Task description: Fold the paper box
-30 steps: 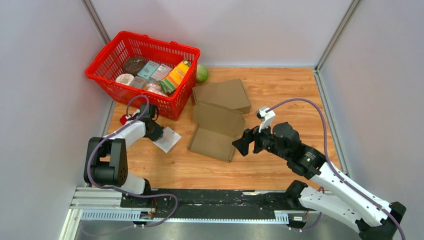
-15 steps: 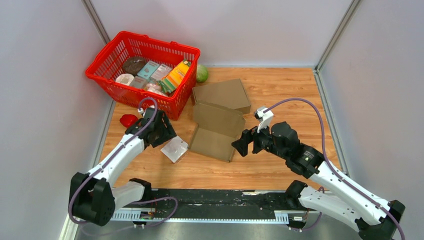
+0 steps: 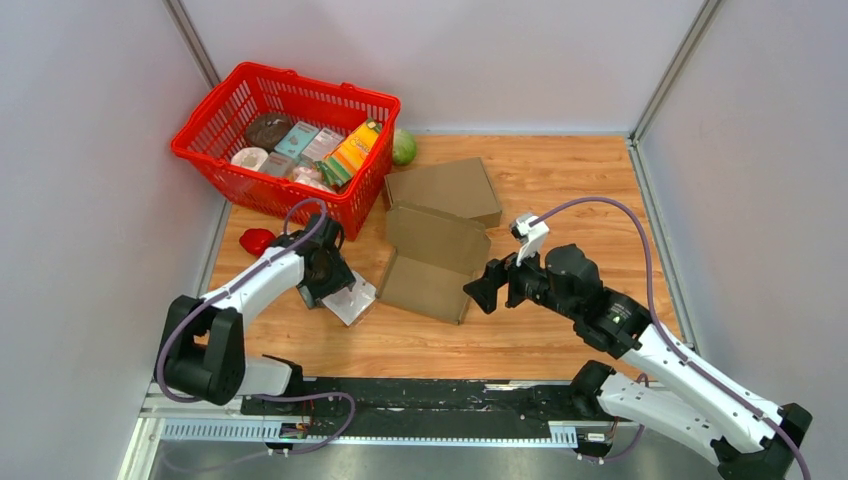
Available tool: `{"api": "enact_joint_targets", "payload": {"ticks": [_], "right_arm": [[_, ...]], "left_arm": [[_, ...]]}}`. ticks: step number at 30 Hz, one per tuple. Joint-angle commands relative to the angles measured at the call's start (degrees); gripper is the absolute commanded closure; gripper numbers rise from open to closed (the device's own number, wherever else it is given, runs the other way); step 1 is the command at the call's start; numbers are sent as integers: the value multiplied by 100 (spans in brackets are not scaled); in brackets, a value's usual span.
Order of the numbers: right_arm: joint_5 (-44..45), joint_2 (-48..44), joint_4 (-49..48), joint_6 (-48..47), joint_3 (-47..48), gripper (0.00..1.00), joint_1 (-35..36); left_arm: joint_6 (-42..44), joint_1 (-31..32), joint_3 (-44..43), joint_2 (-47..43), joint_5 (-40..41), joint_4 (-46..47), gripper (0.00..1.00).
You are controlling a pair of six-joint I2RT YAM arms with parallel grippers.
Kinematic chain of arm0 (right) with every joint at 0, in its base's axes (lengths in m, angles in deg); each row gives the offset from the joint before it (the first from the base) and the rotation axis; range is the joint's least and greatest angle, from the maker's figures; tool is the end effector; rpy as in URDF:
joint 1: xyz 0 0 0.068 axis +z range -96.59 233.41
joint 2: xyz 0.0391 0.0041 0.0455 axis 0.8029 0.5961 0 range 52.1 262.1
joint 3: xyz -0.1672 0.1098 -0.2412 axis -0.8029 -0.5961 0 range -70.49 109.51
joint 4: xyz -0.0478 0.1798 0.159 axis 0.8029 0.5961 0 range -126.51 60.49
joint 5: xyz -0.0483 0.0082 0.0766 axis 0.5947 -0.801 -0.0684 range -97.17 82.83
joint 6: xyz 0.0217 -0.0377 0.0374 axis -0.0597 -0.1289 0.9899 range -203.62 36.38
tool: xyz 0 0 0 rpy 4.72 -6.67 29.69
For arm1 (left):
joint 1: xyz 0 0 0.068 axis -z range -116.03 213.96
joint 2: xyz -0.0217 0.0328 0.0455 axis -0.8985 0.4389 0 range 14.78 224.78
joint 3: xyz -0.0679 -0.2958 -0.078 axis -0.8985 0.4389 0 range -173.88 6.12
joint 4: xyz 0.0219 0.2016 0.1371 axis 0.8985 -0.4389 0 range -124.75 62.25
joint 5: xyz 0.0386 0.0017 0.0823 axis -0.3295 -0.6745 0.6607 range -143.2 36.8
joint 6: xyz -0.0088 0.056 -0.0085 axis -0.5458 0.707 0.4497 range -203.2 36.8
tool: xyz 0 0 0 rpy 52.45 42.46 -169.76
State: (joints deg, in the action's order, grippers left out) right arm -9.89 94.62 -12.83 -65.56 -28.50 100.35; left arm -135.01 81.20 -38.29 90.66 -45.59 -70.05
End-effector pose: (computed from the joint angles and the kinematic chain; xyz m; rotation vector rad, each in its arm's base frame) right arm 0.0852 0.0939 0.3311 -0.5492 2.0045 0.7640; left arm 0.1948 -0.0549 0.2330 -0.8674 2.6968 -0.0738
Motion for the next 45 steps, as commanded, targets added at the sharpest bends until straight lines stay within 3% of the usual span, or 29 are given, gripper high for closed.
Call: {"api": "enact_joint_targets", "payload": {"ticks": [1, 13, 16, 17, 22, 25, 32, 36, 38, 42, 45], "right_arm": [[-62, -148, -189, -101, -7, 10, -18], [-71, -244, -197, -137, -16, 10, -27], [-71, -227, -215, -145, 10, 10, -27], [-62, -227, -215, -154, 36, 10, -27], [-71, -227, -206, -163, 45, 10, -27], [-79, -218, -206, -163, 28, 11, -27], [-62, -209, -224, -163, 10, 11, -27], [-44, -209, -215, -154, 1, 11, -27], [-18, -209, -215, -154, 10, 11, -18], [43, -227, -206, -40, 19, 10, -27], [262, -201, -119, 135, 28, 10, -27]], "left_arm": [[-663, 43, -138, 383, 11, 153, 23], [-1568, 193, -859, 1720, 135, -963, 26], [-1832, 193, -702, 1729, 161, -842, 39], [-1841, 193, -519, 1668, 92, -693, 49], [-1894, 193, -315, 1290, 380, -595, 59], [-1789, 193, -341, 1105, 530, -735, 79], [-1402, 219, -393, 106, 846, -1078, 81], [-475, 420, -578, -599, 689, -852, 80], [11, 674, -805, -819, 233, -552, 78], [1188, 1254, -1517, -558, -234, 73, 69], [1769, 1580, -2352, 285, -445, -75, 66]]}}
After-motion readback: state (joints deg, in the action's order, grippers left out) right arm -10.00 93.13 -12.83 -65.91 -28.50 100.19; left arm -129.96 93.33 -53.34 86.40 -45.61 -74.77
